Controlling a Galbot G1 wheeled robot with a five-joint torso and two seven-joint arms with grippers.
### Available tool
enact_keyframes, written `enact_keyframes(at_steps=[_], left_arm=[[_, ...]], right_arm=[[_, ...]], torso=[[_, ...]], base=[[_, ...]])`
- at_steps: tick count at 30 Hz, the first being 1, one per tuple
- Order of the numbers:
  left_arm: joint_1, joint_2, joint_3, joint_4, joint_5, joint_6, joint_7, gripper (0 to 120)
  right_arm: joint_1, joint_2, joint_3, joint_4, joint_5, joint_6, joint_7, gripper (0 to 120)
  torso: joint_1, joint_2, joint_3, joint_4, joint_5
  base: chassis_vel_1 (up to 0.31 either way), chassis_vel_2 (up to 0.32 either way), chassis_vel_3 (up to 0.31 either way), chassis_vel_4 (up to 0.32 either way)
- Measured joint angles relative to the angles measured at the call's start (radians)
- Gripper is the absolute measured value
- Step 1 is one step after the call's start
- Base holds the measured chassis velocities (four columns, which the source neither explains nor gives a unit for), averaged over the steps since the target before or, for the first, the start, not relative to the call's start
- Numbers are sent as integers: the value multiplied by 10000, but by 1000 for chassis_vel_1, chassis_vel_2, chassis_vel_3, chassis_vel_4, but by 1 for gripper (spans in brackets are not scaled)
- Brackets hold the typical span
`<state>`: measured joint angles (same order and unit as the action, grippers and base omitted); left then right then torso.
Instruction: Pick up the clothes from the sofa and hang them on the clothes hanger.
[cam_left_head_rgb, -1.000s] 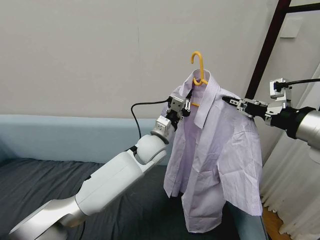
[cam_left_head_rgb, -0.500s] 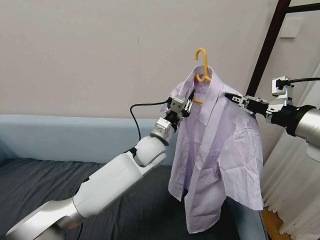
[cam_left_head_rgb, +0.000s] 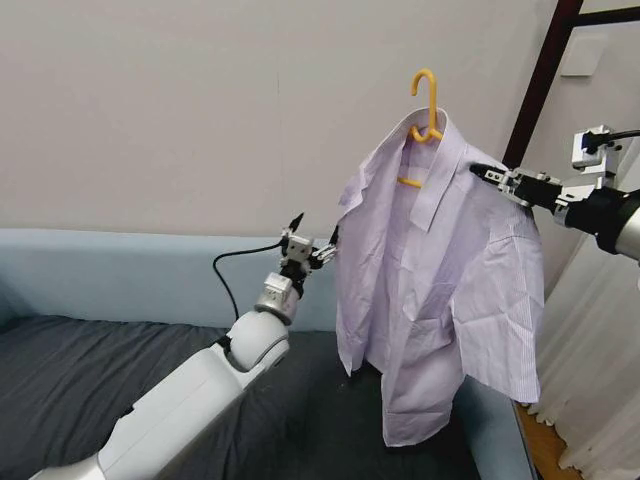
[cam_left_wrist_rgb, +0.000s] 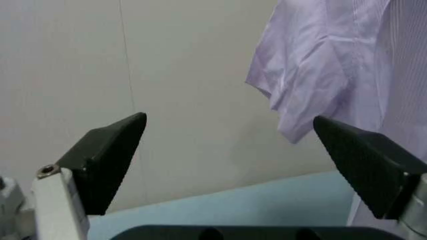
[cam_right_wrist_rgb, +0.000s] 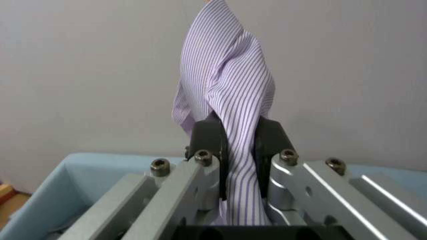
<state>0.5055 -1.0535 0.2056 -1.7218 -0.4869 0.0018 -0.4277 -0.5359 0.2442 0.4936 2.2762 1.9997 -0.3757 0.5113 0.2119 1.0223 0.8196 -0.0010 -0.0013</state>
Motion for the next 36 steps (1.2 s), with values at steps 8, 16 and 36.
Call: enact_keyframes(at_steps=[8,16,36], left_arm=[[798,296,-359,-774,-517,-235,587,100],[1662,64,-704,-979,-230,-245,586,100],[1725,594,-1175,-921,-226,-285,591,100]], right_arm=[[506,-1,-7,-82,234,334,623,7],[1247,-283,-157,-366,417,315,1572,7],[4526,2347,-4446,-2772,-2543,207,794,7]], torso=[[0,1,-1,-4,5],[0,1,-1,-4,4],[1,0,2,2,3]], base=[[0,0,0,0],[0,0,0,0],[0,0,0,0]])
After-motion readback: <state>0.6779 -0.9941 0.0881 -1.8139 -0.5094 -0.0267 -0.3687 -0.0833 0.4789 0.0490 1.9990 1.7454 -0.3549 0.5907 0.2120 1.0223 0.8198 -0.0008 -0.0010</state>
